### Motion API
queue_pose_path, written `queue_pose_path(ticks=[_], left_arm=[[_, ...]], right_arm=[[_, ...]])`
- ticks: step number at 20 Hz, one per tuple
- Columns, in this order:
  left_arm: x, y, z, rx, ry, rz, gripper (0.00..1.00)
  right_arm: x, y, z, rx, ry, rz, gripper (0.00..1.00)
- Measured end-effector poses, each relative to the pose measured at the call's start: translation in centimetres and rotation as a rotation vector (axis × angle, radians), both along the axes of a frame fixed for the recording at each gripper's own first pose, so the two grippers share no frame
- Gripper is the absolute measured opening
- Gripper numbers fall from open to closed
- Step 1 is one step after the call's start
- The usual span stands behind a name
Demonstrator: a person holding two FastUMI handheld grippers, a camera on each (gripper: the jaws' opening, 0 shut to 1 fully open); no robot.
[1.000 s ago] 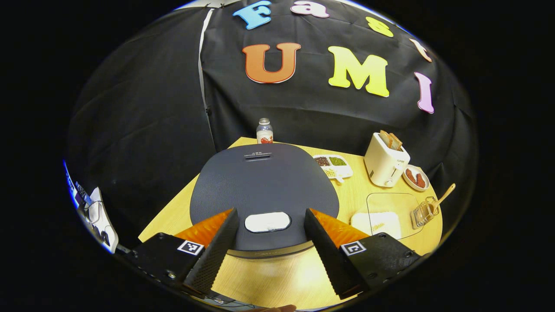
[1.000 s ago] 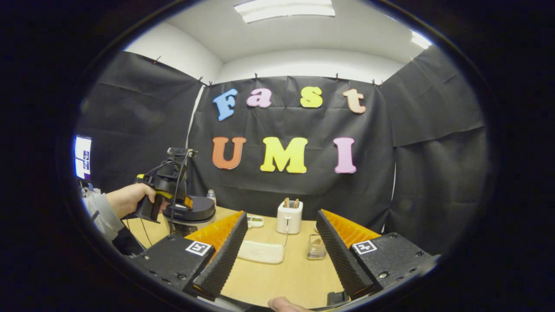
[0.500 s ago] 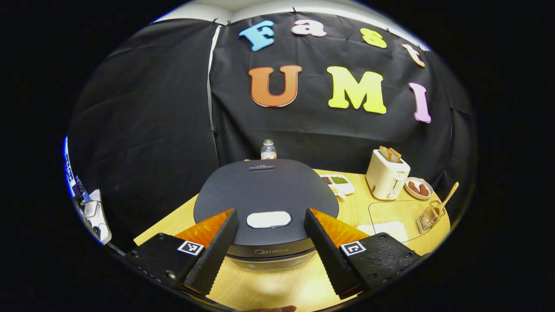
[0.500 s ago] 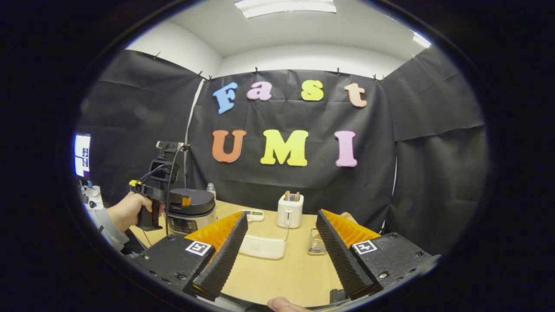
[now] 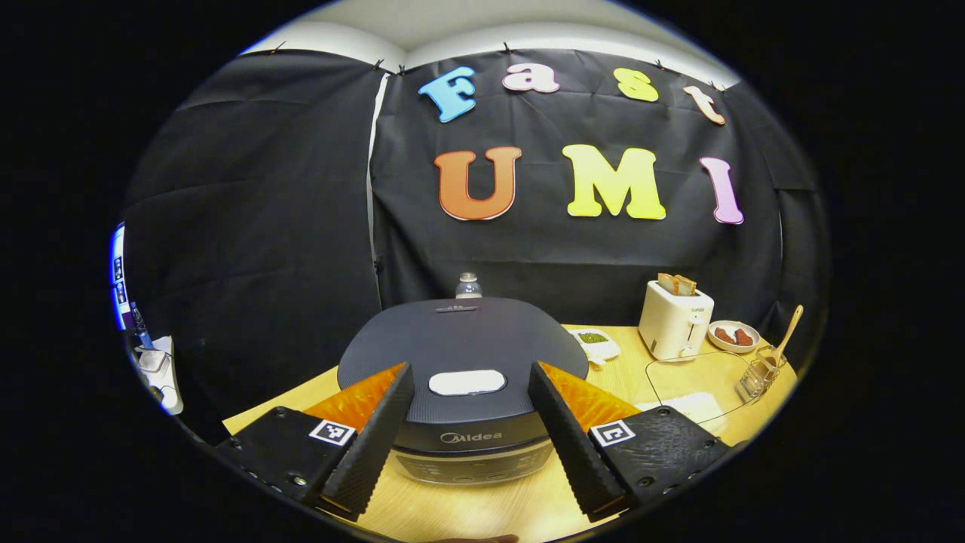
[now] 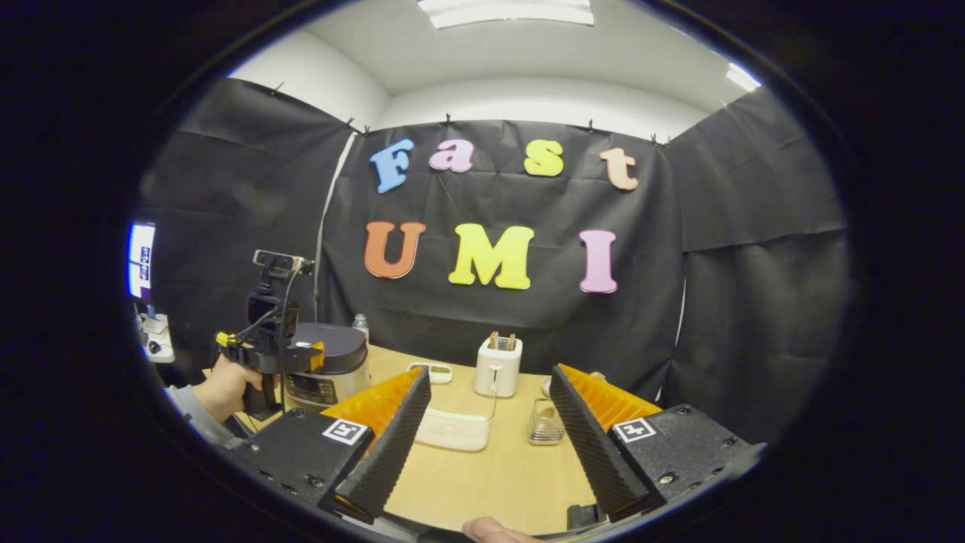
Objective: Close the left gripper, press the button to open the rice cooker; take a wooden spoon from the chopstick holder with the right hand, scoop a spoonful of rice and pour it into the rice cooker, then put the wooden spoon back into the chopstick holder.
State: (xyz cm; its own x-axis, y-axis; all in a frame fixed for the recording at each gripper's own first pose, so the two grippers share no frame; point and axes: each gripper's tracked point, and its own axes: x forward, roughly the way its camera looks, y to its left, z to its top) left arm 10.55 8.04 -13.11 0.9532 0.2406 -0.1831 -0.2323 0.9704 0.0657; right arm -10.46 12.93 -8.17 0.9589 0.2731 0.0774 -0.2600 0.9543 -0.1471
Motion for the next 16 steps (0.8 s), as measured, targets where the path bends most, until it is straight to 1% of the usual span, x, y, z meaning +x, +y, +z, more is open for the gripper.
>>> queue_pose_path(ticks=[1, 4, 5, 6, 7, 8, 9, 10, 11, 12, 13, 14, 15, 16], left_arm=[[0.2, 0.0, 0.3, -0.005, -0.015, -0.003, 0.99], [-0.1, -0.1, 0.2, -0.016, -0.007, -0.026, 0.97], [-0.1, -0.3, 0.4, -0.015, -0.007, -0.035, 1.00], [-0.2, -0.1, 0.7, -0.012, -0.006, -0.039, 1.00], [-0.3, 0.2, 0.7, -0.012, 0.006, -0.031, 0.96], [-0.6, 0.2, 0.9, -0.017, 0.010, -0.036, 0.95], [-0.9, -0.3, 1.3, -0.038, 0.013, -0.054, 0.93], [-1.4, -1.0, 1.7, -0.059, 0.022, -0.075, 0.93], [-1.8, -1.5, 2.0, -0.065, 0.025, -0.087, 0.93], [-2.2, -1.3, 2.5, -0.054, 0.019, -0.088, 0.93], [-2.6, -1.3, 3.3, -0.039, 0.011, -0.091, 0.93], [-3.3, -1.5, 4.0, -0.034, 0.004, -0.090, 0.93], [-4.0, -1.8, 4.7, -0.033, -0.003, -0.096, 0.93], [-5.1, -1.9, 5.4, -0.034, -0.016, -0.096, 0.93]], right_arm=[[0.0, -0.1, 0.2, 0.002, -0.003, -0.003, 0.96], [0.0, -0.1, 0.7, 0.009, -0.014, -0.007, 0.96], [0.1, -0.2, 0.8, 0.004, -0.013, -0.009, 0.96], [0.2, -0.3, 0.9, -0.005, -0.014, -0.013, 0.96], [0.3, -0.6, 1.3, -0.005, -0.021, -0.023, 1.00], [0.4, -1.1, 1.7, 0.002, -0.025, -0.035, 1.00], [0.4, -1.3, 2.1, 0.013, -0.030, -0.041, 0.96], [0.4, -1.6, 2.3, 0.026, -0.030, -0.047, 0.96], [0.4, -1.9, 2.4, 0.039, -0.030, -0.051, 1.00], [0.3, -2.2, 2.6, 0.053, -0.033, -0.055, 0.96], [0.3, -2.4, 2.6, 0.060, -0.032, -0.059, 0.96], [0.3, -2.7, 2.5, 0.060, -0.032, -0.059, 1.00], [0.2, -2.9, 2.5, 0.062, -0.036, -0.060, 0.96], [0.3, -3.2, 2.5, 0.067, -0.037, -0.065, 0.96]])
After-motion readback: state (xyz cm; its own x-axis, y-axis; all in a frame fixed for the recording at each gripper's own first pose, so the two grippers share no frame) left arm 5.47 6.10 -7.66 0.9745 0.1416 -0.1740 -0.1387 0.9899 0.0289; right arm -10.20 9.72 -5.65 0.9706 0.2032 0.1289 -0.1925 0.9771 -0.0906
